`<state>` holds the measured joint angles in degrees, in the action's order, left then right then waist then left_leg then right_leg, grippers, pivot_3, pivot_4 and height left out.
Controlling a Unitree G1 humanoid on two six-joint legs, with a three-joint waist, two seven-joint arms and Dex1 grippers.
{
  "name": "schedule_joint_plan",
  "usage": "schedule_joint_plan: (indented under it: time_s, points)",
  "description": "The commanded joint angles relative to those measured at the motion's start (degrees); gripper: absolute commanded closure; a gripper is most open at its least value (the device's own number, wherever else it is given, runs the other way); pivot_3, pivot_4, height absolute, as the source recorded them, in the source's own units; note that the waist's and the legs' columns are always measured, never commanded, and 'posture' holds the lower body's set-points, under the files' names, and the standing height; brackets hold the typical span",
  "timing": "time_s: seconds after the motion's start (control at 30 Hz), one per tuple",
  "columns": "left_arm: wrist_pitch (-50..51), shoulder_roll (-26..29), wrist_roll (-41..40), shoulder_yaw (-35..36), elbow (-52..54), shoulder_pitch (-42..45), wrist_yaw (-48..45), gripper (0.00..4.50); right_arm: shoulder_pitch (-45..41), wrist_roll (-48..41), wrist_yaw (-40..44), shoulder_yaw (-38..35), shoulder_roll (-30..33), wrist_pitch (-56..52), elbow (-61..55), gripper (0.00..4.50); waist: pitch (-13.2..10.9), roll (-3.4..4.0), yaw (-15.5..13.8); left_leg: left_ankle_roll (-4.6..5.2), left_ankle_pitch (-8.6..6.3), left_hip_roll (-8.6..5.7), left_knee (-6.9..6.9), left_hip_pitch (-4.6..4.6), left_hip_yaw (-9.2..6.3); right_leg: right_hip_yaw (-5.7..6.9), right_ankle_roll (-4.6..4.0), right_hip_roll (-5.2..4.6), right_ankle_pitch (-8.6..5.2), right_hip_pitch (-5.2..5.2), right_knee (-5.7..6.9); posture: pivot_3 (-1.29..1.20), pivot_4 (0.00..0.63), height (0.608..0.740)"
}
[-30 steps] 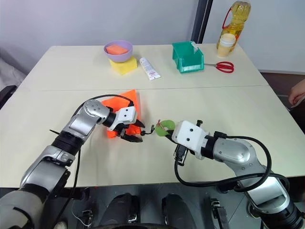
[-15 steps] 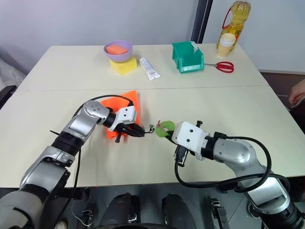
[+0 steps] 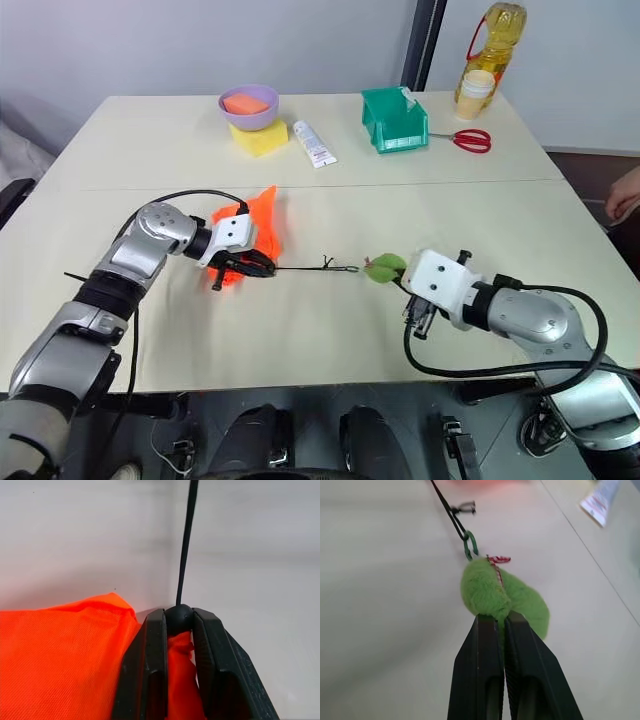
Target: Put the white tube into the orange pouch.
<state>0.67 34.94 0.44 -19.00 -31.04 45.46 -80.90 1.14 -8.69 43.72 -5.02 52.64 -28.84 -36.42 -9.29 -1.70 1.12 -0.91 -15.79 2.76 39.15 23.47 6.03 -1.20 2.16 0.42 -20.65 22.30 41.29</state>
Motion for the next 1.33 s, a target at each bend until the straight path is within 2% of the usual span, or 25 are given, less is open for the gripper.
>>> schedule_joint_plan:
  time_s: [0.03, 0.27, 0.43, 0.53, 0.7, 0.83, 1.03, 1.17, 1.33]
  points:
    - [0.53, 3.82, -0.08, 2.29, 0.46, -1.62, -0.32, 4.28, 0.86, 2.52, -0.57, -4.7, 1.69, 2.39, 2.42, 4.5, 0.0, 0.0, 0.14, -0.02, 0.01, 0.01, 0.0, 0.0, 0.0, 0.0, 0.0, 0.01, 0.0, 0.0, 0.0, 0.0, 0.15, 0.74]
    - [0.45, 6.82, -1.02, 2.94, 2.26, -4.49, 0.13, 4.28, 1.5, 3.21, -0.34, -4.76, 1.97, 5.18, 4.07, 4.5, 0.0, 0.0, 0.05, -0.01, 0.0, 0.01, -0.01, -0.02, 0.0, 0.0, 0.0, 0.01, 0.0, -0.02, 0.0, 0.0, 0.15, 0.74]
    - [8.44, 4.82, -6.41, 5.04, 9.25, -6.37, -0.56, 4.28, -1.88, -1.33, 0.39, -1.38, -1.22, 2.99, 2.23, 4.5, 0.0, 0.0, 0.12, -0.01, 0.0, 0.02, -0.01, -0.02, 0.0, 0.0, 0.0, 0.01, 0.0, -0.01, 0.01, 0.0, 0.15, 0.74]
    - [19.08, 3.22, -13.43, 8.67, 15.95, -8.01, 0.26, 2.85, -4.1, -6.44, 0.75, -0.12, -4.6, -1.44, 0.47, 3.48, 0.0, 0.0, 0.03, -0.01, 0.01, 0.03, -0.01, -0.01, -0.01, 0.01, 0.0, 0.01, 0.0, -0.01, 0.01, 0.0, 0.15, 0.74]
    - [27.3, 4.3, -18.12, 14.78, 22.72, -12.14, 5.84, 0.43, -3.15, -10.08, 0.87, -2.53, -6.88, -3.23, -1.01, 1.14, 0.0, 0.0, -0.13, -0.01, 0.01, 0.02, 0.0, 0.01, -0.02, 0.01, 0.0, -0.02, 0.0, -0.03, -0.02, 0.0, 0.15, 0.74]
    - [33.13, 5.38, -22.76, 23.75, 26.11, -16.38, 12.78, 0.43, -0.78, -13.68, 1.61, -6.77, -7.96, -2.42, 0.88, 1.14, 0.0, 0.0, 0.1, 0.06, -0.03, 0.03, -0.04, 0.01, -0.04, 0.03, 0.0, -0.02, 0.0, -0.02, -0.03, 0.0, 0.15, 0.74]
    - [31.39, 5.43, -22.75, 34.84, 27.45, -25.91, 24.59, 0.43, 1.07, -16.28, 2.12, -13.71, -10.11, 0.72, 9.48, 1.14, 0.0, 0.0, 0.1, 0.14, -0.08, 0.02, -0.04, -0.1, -0.05, 0.04, 0.0, -0.06, 0.02, -0.16, -0.03, 0.0, 0.15, 0.74]
    - [29.81, 4.99, -22.85, 40.16, 28.61, -33.62, 29.87, 0.43, 0.91, -15.17, 2.07, -14.92, -10.67, 3.83, 16.38, 1.14, 0.0, 0.0, 0.02, 0.15, -0.09, 0.03, -0.07, -0.1, -0.05, 0.05, 0.0, -0.06, 0.02, -0.13, -0.06, 0.0, 0.15, 0.74]
    - [29.92, 4.32, -24.52, 41.7, 32.83, -38.56, 32.27, 0.43, -0.36, -14.42, 3.49, -12.95, -10.35, 6.47, 20.61, 1.14, 0.0, 0.0, -0.13, 0.16, -0.09, 0.02, -0.08, -0.11, -0.06, 0.08, -0.01, -0.1, 0.06, -0.16, -0.06, 0.0, 0.15, 0.74]
